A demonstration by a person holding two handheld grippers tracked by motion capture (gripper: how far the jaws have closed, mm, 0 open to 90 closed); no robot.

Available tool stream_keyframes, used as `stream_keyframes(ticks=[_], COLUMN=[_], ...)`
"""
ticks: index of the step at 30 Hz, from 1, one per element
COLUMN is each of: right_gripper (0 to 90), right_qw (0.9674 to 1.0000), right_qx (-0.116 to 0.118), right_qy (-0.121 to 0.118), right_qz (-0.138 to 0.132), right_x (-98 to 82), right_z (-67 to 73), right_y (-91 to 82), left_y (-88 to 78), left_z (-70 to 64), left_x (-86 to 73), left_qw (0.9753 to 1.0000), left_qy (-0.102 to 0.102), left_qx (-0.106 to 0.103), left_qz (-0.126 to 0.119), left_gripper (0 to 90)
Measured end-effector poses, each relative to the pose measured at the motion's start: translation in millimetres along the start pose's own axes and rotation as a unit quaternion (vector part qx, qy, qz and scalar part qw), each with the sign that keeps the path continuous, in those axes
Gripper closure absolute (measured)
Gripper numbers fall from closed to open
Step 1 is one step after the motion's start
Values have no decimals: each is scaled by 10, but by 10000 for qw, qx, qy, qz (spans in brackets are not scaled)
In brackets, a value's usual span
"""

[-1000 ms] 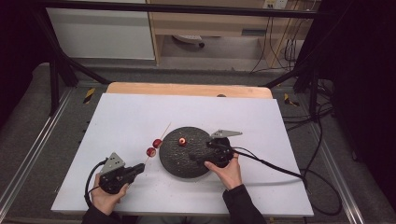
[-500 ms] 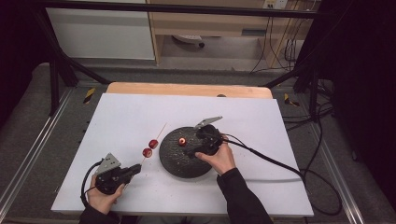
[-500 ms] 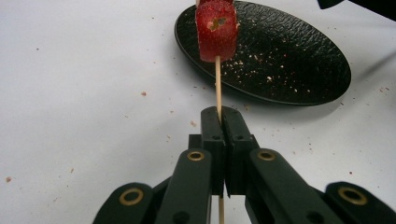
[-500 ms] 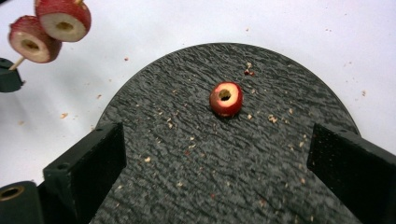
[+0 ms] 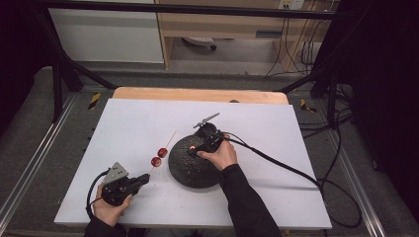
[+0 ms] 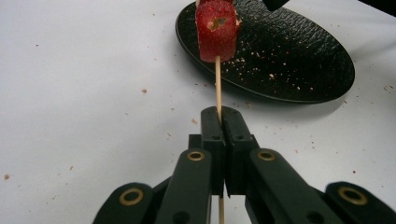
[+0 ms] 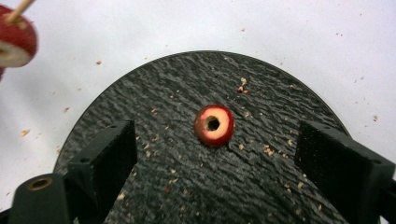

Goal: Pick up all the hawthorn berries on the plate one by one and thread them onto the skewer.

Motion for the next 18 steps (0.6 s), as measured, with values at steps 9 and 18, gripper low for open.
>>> stream_keyframes(ticks=[9, 18], right_gripper=[276, 440], right_qw=[9998, 9991], right_qx=[31, 113], right_qy=[33, 120], right_qz=[172, 388], right_x=[60, 60], right_z=[23, -9], right_y=[180, 283], left_y=[13, 16], left_z=[-5, -9], left_x=[-5, -7], left_qw=[10000, 10000], left_qy=[10, 22], left_qx=[2, 3], left_qz=[22, 32], left_gripper=[886, 886])
Point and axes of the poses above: each handheld gripper's, and its own axes: y roughly forward along the jaws, x roughly out of its top, z roughly to its left, the point moved 2 cm from there along y, roughly forward along the jaws, and after that the axes turned 9 degrees about -x, right-handed, at the moved point
